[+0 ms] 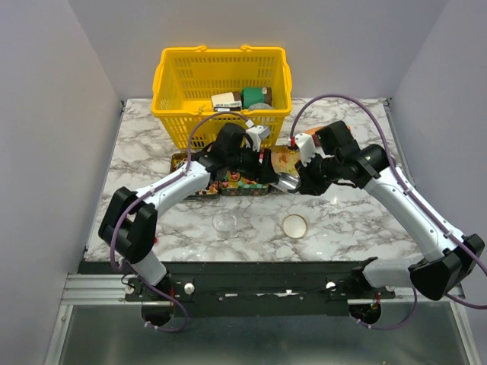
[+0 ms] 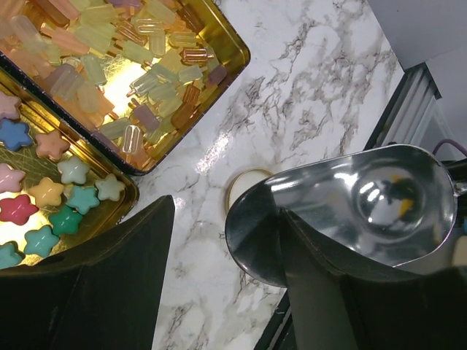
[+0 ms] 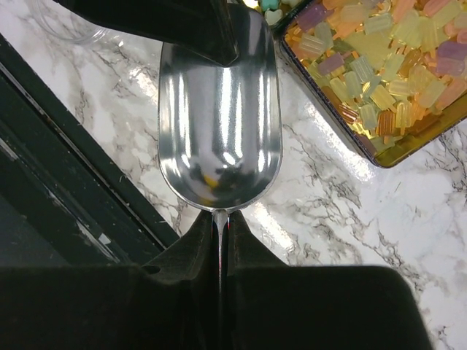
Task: Pack the candies
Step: Pick up the spatula from the center of the board, then scoop the fake candies from the storage box.
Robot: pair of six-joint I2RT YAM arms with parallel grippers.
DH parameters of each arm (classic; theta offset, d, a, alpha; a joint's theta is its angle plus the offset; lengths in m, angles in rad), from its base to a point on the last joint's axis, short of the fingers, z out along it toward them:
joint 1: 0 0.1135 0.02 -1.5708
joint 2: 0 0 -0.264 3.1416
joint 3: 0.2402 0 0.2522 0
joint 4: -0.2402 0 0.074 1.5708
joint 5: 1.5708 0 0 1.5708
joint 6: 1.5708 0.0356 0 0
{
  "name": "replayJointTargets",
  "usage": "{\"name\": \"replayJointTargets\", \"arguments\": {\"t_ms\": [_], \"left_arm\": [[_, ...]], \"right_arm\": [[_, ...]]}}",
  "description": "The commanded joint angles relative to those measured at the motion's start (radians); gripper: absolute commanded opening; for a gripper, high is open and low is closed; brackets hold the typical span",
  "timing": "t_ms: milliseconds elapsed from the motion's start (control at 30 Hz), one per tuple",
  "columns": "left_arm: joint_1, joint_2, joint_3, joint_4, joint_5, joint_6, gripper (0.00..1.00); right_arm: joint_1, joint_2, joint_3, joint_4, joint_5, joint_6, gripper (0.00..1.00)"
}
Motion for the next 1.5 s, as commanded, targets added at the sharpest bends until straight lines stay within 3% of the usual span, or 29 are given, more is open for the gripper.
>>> {"name": "replayJointTargets", "arguments": {"t_ms": [0,133,233,267,400,900,1467], "left_arm": [[-0.008,0.037,-0.018,-0.091,-0.002,0.04,0.68],[-0.007,0.036,0.006,-0.1,-0.014,0.034,0.69],[-0.004,0.03,0.06,-0.138,-0.078,0.032,0.78],[-0.002,0.028,0.077,-0.152,-0.106,0.031,0.86],[0.021,0.023,0.144,-0.212,-0.236,0.025,0.94],[0.092,-0.047,0.04,-0.252,-0.437,0.014,0.95],[0.222,-0.156,-0.157,-0.235,-0.646,0.002,0.95]], "right_arm": [[-0.003,-0.052,0.035,0.141,0.031,0.032,0.01],[-0.003,-0.049,0.025,0.152,0.061,0.023,0.01],[-0.003,-0.035,0.009,0.142,0.096,-0.006,0.01],[-0.003,-0.03,0.002,0.139,0.109,-0.017,0.01],[-0.006,0.026,-0.014,0.096,0.22,-0.083,0.01],[-0.123,0.364,0.184,-0.036,0.391,-0.278,0.01],[-0.124,0.504,0.095,0.124,0.563,-0.373,0.01]]}}
